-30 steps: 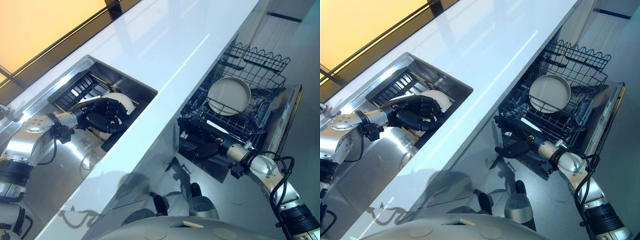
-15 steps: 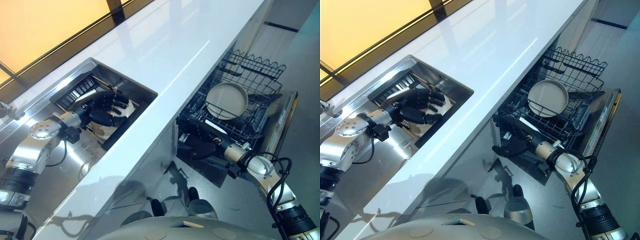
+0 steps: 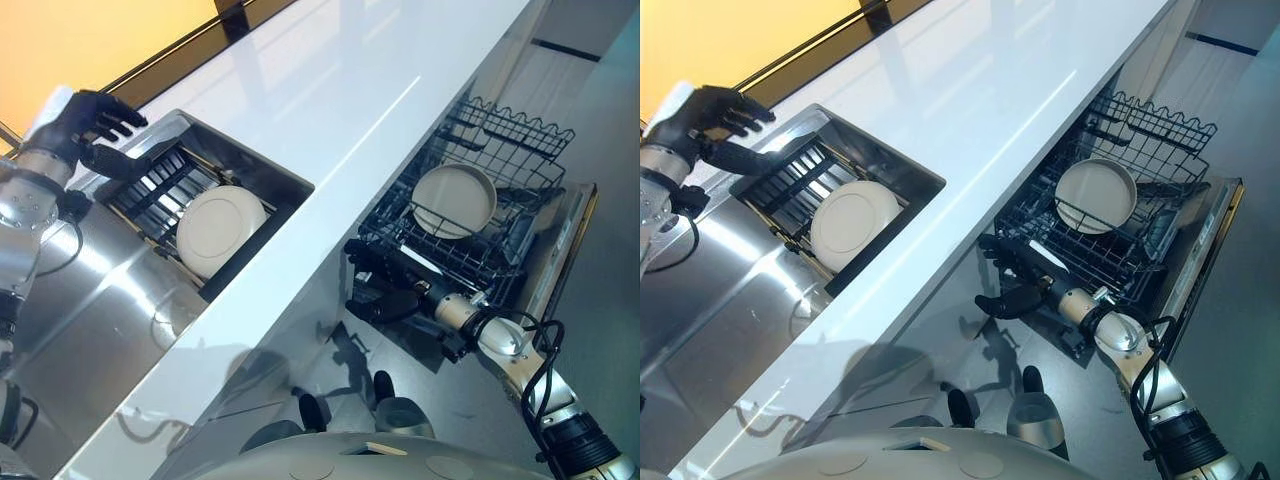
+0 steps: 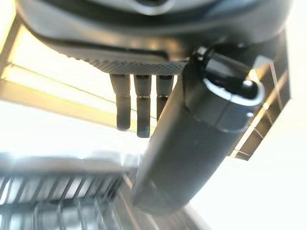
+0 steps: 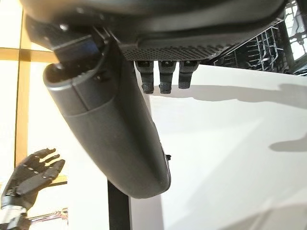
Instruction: Pick up plates and place into dishwasher.
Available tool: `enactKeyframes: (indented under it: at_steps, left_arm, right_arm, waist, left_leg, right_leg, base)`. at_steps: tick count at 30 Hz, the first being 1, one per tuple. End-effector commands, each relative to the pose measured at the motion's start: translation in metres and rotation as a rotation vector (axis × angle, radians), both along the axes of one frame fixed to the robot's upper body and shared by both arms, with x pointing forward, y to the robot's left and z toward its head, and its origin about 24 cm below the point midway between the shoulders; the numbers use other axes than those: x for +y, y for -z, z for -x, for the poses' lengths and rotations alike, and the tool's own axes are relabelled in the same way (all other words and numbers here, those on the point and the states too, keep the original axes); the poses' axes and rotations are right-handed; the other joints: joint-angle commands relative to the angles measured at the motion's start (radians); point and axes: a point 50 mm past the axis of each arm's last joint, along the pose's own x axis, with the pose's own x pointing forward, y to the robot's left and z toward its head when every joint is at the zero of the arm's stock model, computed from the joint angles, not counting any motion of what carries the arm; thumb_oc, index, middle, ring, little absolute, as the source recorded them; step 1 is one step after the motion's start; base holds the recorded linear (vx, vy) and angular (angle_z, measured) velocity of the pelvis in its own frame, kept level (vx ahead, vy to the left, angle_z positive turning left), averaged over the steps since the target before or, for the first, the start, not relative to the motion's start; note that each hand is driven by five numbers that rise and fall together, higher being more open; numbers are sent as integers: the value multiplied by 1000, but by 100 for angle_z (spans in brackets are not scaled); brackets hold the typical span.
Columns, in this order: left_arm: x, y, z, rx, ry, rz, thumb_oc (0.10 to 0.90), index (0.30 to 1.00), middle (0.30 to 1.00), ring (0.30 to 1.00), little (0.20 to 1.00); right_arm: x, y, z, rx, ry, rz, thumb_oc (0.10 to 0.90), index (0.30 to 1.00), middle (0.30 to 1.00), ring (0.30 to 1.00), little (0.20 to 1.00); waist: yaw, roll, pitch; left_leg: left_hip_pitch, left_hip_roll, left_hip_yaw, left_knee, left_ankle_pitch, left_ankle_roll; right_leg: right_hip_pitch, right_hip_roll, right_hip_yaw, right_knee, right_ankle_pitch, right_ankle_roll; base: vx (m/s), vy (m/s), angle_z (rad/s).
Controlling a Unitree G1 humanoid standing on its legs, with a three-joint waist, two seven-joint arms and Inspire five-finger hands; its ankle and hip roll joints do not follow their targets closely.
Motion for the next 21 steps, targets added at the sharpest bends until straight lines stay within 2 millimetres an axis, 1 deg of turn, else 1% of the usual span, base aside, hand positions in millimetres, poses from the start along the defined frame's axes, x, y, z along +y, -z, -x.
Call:
enactKeyframes:
  at_steps: [1,2,3,5,6,8,11,17,21]
  left_arm:
    - [-1,-74,-3,-193,-20,-121,800,900,900,900,900]
    - [-3,-66,-7,-149,-2,-82,800,900,900,900,900]
    - [-5,-63,-9,-131,6,-58,800,900,900,900,900]
    - [-10,-50,-14,-88,18,0,800,900,900,900,900]
    - [-15,-37,-17,-58,41,84,800,900,900,900,900]
    - [-24,-21,-23,-20,72,169,800,900,900,900,900]
    - [-34,-2,-29,27,96,240,800,900,900,900,900]
    - [-41,17,-36,129,89,251,800,900,900,900,900]
    - [-42,32,-34,242,84,245,800,900,900,900,900]
  right_arm:
    - [24,-51,-13,-240,-112,-122,800,900,900,900,900]
    - [24,-51,-13,-241,-112,-121,800,900,900,900,900]
    - [24,-51,-13,-242,-112,-121,800,900,900,900,900]
    - [25,-52,-14,-248,-110,-118,800,900,900,900,900]
    - [26,-53,-16,-256,-109,-116,800,900,900,900,900]
    - [27,-56,-19,-270,-104,-112,800,900,900,900,900]
    - [28,-61,-22,-294,-104,-102,800,900,900,900,900]
    - [25,-72,-28,-340,-107,-79,800,900,900,900,900]
    - [23,-75,-28,-360,-101,-66,800,900,900,900,900]
  waist:
    - [-23,30,-29]
    - [-26,32,-22]
    - [-27,33,-18]
    - [-29,36,-5]
    - [-31,38,10]
    - [-36,41,34]
    - [-45,47,67]
    - [-67,60,133]
    - [-73,67,166]
  left_leg:
    - [-27,-57,-9,43,-91,-3]
    - [-32,-57,-11,49,-92,-3]
    - [-34,-58,-11,51,-93,-3]
    - [-43,-60,-16,58,-93,-2]
    - [-54,-61,-20,64,-94,-1]
    - [-65,-63,-25,70,-94,-1]
    - [-86,-65,-23,80,-92,0]
    - [-127,-69,-15,92,-81,-4]
    - [-144,-70,-12,102,-77,-6]
  right_leg:
    - [-49,65,-22,159,-139,31]
    - [-56,65,-18,167,-142,32]
    - [-60,65,-17,172,-143,31]
    - [-73,67,-11,185,-147,29]
    - [-85,67,-7,196,-152,27]
    - [-100,68,1,211,-157,25]
    - [-126,69,10,230,-163,22]
    - [-170,73,29,250,-166,18]
    - [-182,73,32,252,-164,16]
  base:
    - [55,-7,1]
    - [32,-2,-1]
    - [31,1,0]
    - [0,0,0]
    - [2,7,-6]
    - [-1,9,-4]
    - [-12,9,-1]
    - [-34,21,1]
    - [0,0,0]
